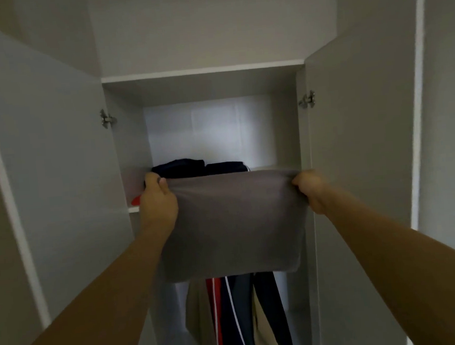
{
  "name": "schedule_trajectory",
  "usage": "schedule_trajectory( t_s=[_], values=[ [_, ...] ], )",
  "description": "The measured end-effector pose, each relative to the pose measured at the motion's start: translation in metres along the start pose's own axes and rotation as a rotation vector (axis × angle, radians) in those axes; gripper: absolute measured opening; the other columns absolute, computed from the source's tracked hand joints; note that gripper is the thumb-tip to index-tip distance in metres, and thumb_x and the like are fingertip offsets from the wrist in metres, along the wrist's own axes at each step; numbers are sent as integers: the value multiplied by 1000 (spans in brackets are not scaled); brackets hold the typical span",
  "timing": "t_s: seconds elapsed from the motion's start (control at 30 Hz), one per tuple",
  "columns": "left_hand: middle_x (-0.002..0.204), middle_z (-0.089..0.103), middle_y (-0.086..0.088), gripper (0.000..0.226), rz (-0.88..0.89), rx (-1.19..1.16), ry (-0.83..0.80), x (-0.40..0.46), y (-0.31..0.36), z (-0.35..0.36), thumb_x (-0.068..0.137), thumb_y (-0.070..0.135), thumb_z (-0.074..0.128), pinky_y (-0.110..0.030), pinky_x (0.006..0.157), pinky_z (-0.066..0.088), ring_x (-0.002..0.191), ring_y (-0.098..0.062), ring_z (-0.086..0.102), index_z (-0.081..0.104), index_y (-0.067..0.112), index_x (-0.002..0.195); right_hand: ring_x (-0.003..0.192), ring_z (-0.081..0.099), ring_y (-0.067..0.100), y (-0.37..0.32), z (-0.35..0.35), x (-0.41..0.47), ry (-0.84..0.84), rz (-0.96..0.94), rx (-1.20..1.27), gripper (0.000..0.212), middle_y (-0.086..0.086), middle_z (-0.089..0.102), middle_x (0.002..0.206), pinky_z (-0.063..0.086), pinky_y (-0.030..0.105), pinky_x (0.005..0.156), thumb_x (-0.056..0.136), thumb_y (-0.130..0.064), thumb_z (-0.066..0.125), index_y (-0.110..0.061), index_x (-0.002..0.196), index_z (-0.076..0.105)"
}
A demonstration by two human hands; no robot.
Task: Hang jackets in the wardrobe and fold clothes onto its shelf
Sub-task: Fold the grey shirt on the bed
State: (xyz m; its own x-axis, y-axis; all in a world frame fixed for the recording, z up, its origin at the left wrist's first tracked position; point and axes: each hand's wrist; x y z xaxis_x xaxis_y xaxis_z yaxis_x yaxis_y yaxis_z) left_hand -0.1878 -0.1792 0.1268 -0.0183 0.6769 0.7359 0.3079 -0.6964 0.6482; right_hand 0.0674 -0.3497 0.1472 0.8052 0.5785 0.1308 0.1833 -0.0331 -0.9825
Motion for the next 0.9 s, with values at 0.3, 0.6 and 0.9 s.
schedule_trajectory(
  t_s=[0.3,0.6,0.9],
  values=[
    [67,37,4,12,6,-46,-25,134,-14,161,104,17,34,-32,49,14,57,-7,33,35,10,94,111,53,32,-37,48,203,243,-192,31,38,19,53,127,45,38,93,93,0,40,0,131,44],
    [121,57,-18,28,-156,82,-215,263,-91,328,100,13,34,-37,83,43,104,-33,56,43,-1,123,116,53,43,-25,115,385,352,-277,-412,54,24,53,129,42,45,96,91,-13,43,-8,142,24],
    [117,60,-18,31,-15,643,-553,243,-230,468,99,12,37,-34,71,41,102,-32,61,40,0,127,110,55,34,108,182,519,104,-63,-875,32,18,56,121,45,46,96,90,-15,55,-12,119,42]
  ],
)
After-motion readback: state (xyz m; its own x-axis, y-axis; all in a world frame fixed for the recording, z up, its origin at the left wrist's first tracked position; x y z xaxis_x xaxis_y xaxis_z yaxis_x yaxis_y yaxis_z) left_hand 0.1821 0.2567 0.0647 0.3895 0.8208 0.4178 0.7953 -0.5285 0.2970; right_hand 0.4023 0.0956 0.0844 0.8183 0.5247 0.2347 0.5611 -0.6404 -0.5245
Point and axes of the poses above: each hand's wrist, its own x-axis towards the middle knuckle, its own z-axis out of the palm, y = z × x
